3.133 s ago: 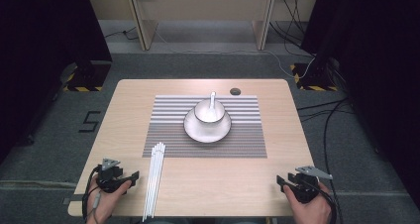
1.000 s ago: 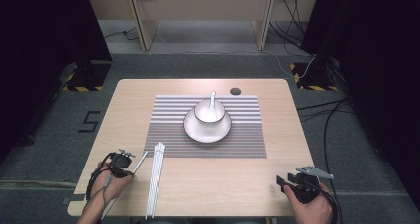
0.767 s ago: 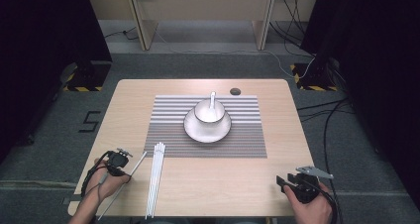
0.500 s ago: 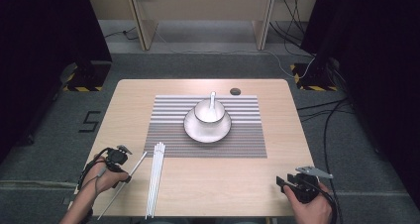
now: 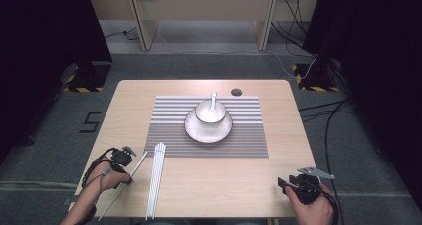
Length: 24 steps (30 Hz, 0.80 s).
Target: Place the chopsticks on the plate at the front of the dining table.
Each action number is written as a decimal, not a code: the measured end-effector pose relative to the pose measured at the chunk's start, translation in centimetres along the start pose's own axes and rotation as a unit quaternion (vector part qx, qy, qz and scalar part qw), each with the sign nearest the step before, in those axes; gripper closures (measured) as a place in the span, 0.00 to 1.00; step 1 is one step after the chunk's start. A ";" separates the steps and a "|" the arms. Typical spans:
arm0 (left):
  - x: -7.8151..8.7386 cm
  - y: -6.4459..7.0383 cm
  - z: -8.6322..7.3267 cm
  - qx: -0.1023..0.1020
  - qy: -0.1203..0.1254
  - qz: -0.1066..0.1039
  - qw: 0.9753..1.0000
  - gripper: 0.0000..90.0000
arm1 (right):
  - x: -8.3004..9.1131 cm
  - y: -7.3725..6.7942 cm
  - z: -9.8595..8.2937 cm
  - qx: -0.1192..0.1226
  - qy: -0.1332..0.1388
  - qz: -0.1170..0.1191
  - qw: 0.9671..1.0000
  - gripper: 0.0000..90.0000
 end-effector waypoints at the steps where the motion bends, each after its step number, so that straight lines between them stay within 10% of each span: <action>1: 0.0 0.0 0.0 0.000 -0.001 -0.002 1.000 0.81 | 0.0 0.0 0.0 0.000 0.000 0.000 1.000 0.57; 24: -0.1 -0.3 0.9 -0.004 -0.014 -0.012 1.000 0.83 | -0.2 0.0 -0.1 0.001 -0.007 0.003 1.000 0.57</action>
Point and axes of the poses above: each handheld gripper's, and its own axes: x roughly backward along the jaws, z roughly out of its top, y roughly to its right, the point moved 3 cm from there along -x, roughly forward along the jaws, and after that the axes turned 10 degrees about -z, right-handed, at the moved point
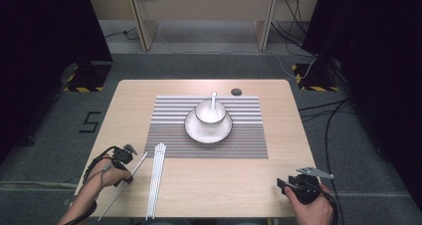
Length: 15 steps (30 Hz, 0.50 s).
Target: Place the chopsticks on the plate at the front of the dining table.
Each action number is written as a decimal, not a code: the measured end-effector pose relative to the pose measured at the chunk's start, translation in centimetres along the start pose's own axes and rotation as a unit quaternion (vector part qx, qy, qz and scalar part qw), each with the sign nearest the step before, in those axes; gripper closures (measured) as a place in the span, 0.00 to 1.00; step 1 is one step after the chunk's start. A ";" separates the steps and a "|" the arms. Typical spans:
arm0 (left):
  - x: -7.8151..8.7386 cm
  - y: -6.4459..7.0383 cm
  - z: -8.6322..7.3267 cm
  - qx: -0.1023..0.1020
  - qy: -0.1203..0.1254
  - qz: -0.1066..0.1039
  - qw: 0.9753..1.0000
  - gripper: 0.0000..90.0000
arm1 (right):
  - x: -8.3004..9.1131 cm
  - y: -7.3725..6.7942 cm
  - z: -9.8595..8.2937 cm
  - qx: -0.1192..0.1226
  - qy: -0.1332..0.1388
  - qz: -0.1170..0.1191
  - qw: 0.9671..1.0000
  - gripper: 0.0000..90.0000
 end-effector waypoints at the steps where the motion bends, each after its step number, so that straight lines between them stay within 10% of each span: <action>1: 0.0 0.1 0.2 -0.002 -0.006 0.002 1.000 0.84 | 0.0 0.0 0.0 0.000 -0.001 0.000 1.000 0.56; 15: -0.1 0.0 1.2 -0.001 -0.033 0.000 0.999 0.92 | -0.1 0.2 -0.1 -0.002 -0.004 0.001 1.000 0.57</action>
Point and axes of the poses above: each handheld gripper's, and its own axes: x roughly backward along the jaws, z roughly out of its top, y roughly to its right, the point moved 3 cm from there along -x, roughly forward along the jaws, and after that the axes turned 10 degrees about -z, right-handed, at the moved point
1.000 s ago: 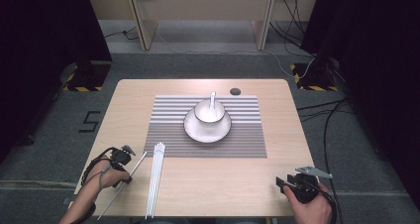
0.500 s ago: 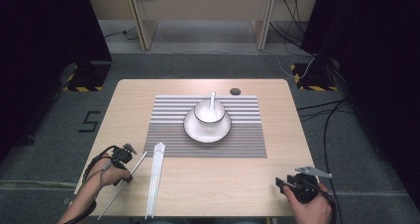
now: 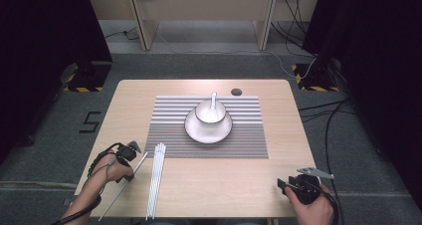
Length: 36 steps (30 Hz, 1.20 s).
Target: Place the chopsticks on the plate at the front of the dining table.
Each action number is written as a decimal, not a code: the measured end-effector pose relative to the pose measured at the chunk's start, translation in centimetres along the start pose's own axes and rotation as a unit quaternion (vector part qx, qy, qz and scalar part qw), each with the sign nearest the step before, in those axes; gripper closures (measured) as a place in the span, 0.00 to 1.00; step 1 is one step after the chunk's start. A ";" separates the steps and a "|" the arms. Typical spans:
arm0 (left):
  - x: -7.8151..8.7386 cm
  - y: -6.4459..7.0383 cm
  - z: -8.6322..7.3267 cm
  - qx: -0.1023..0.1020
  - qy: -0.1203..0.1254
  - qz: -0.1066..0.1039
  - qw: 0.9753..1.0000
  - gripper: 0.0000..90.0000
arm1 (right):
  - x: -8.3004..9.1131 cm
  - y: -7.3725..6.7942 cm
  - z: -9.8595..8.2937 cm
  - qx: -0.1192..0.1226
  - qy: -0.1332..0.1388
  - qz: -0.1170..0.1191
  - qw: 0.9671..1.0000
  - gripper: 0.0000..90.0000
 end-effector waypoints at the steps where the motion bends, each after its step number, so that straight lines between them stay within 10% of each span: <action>1: 0.0 0.1 0.0 -0.001 -0.003 0.001 1.000 0.93 | 0.0 0.0 0.0 0.000 0.000 0.000 1.000 0.57; 36: 1.1 -0.1 0.2 0.063 0.007 -0.020 0.998 0.95 | 0.1 0.0 0.0 -0.001 0.003 0.002 1.000 0.57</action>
Point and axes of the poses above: each handheld gripper's, and its own axes: x roughly backward along the jaws, z roughly out of its top, y roughly to its right, the point moved 3 cm from there along -x, roughly forward along the jaws, and after that the axes turned 10 degrees about -z, right-handed, at the moved point
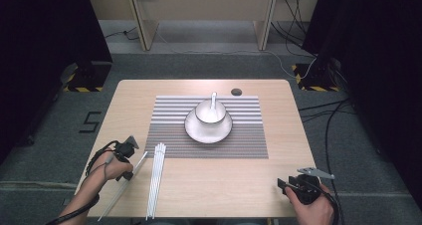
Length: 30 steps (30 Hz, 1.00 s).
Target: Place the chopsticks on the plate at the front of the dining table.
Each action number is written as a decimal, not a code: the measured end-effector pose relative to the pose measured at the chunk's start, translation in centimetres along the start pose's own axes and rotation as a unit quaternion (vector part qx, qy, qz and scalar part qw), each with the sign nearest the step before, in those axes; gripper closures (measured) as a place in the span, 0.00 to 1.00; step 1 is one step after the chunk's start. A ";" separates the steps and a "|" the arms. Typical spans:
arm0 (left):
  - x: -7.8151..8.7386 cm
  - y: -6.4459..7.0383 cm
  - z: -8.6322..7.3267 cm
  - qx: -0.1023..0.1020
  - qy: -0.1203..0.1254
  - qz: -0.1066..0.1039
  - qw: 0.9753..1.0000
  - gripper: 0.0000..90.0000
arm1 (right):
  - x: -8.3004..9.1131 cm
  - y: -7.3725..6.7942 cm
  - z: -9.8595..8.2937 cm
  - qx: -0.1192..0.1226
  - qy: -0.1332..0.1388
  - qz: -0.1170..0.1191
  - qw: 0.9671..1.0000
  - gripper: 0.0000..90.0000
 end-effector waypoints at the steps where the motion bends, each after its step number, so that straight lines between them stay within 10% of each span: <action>1: 0.1 0.0 0.0 0.001 0.002 0.000 1.000 0.95 | 0.0 0.0 0.0 -0.001 0.000 0.000 1.000 0.57; 30: 2.0 1.1 2.0 0.022 0.040 -0.025 0.999 0.95 | 0.1 0.0 0.0 -0.002 0.002 0.000 1.000 0.57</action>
Point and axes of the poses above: each handheld gripper's, and its own axes: x roughly backward along the jaws, z roughly out of its top, y roughly to its right, the point moved 3 cm from there along -x, roughly forward along the jaws, and after that the axes turned 10 degrees about -z, right-handed, at the moved point
